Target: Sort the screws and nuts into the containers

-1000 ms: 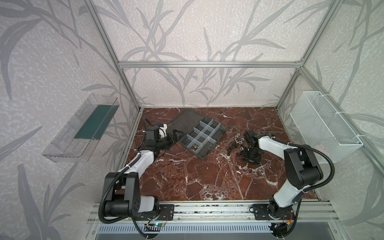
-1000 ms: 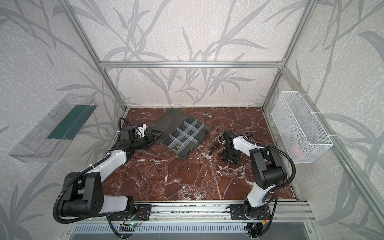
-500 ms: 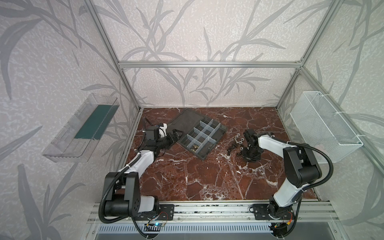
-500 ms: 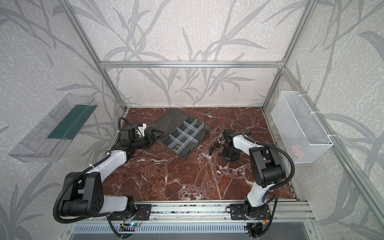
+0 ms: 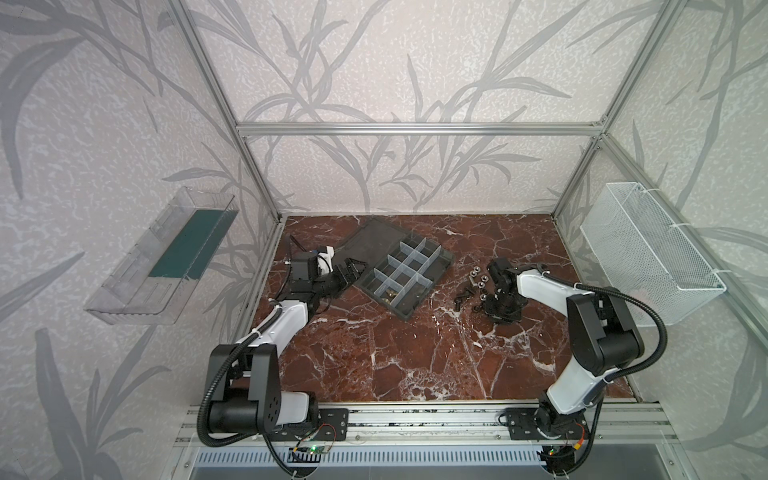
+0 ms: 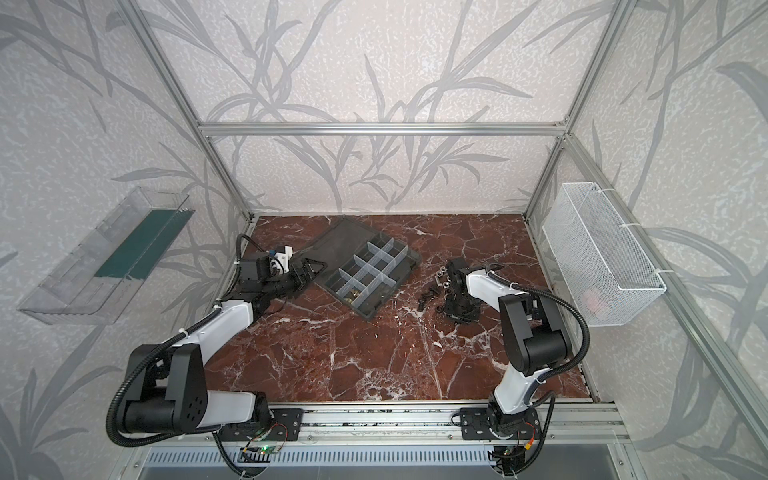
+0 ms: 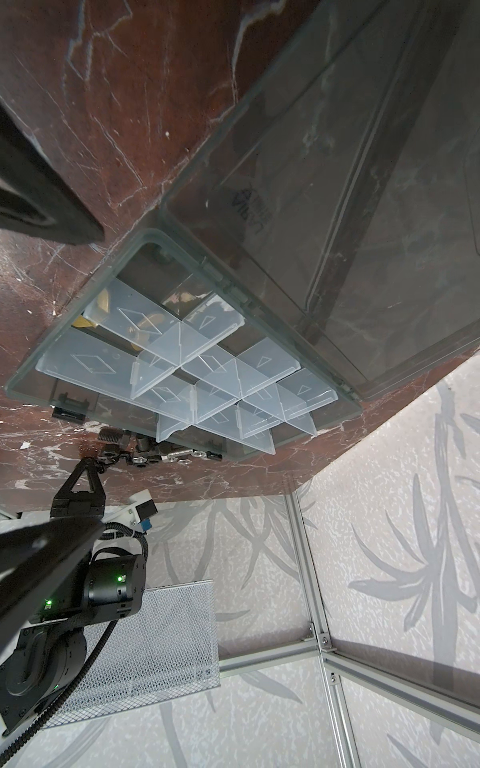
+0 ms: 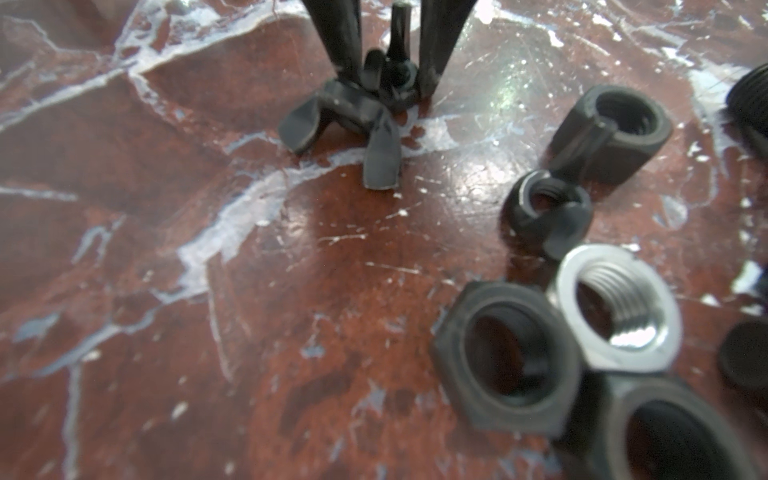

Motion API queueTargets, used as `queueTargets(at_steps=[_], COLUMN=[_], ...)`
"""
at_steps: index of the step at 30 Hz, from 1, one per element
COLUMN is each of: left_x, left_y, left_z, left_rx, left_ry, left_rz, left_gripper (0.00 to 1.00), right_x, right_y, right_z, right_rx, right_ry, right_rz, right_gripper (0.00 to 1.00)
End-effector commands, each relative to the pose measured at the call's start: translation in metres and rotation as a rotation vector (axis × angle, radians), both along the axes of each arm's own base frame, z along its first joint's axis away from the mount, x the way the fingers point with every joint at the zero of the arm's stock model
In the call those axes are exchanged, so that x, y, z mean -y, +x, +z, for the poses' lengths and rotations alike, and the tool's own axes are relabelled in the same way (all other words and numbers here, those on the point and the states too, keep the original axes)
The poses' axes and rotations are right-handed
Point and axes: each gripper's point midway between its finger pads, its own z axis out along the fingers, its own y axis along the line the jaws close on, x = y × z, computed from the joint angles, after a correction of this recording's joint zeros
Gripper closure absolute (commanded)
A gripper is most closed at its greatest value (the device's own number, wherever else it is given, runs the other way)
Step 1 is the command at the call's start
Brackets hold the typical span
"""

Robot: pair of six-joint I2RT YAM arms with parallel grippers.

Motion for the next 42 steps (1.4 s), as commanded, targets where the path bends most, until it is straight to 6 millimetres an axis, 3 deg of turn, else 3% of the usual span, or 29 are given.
queueTargets(at_steps=[1, 4, 8, 16, 22, 27, 34, 42], left_x=[0.002, 0.002, 0.002, 0.005, 0.006, 0.006, 0.006, 0.005], left_y=[0.003, 0.004, 0.004, 0.007, 0.008, 0.007, 0.004, 0.003], left_z=[0.009, 0.010, 0.012, 0.014, 0.011, 0.011, 0.010, 0.010], left_rx=[0.026, 0.029, 0.031, 0.036, 0.026, 0.028, 0.032, 0.032], left_ry=[-0.012, -0.016, -0.024, -0.058, -0.077, -0.080, -0.072, -0.067], left_rz=[-0.004, 0.000, 0.001, 0.001, 0.001, 0.004, 0.001, 0.004], left_gripper=[0.00, 0.00, 0.00, 0.01, 0.00, 0.01, 0.01, 0.00], right_x=[-0.012, -0.020, -0.047, -0.135, -0.205, -0.247, -0.277, -0.285], right_y=[0.013, 0.020, 0.035, 0.078, 0.115, 0.134, 0.144, 0.138], right_z=[0.011, 0.033, 0.074, 0.151, 0.150, 0.135, 0.107, 0.080], right_rx=[0.086, 0.132, 0.229, 0.412, 0.443, 0.454, 0.437, 0.380], right_ry=[0.055, 0.078, 0.149, 0.270, 0.304, 0.330, 0.305, 0.235], right_rz=[0.071, 0.123, 0.215, 0.464, 0.601, 0.665, 0.711, 0.758], right_gripper=[0.95, 0.96, 0.96, 0.96, 0.96, 0.96, 0.97, 0.96])
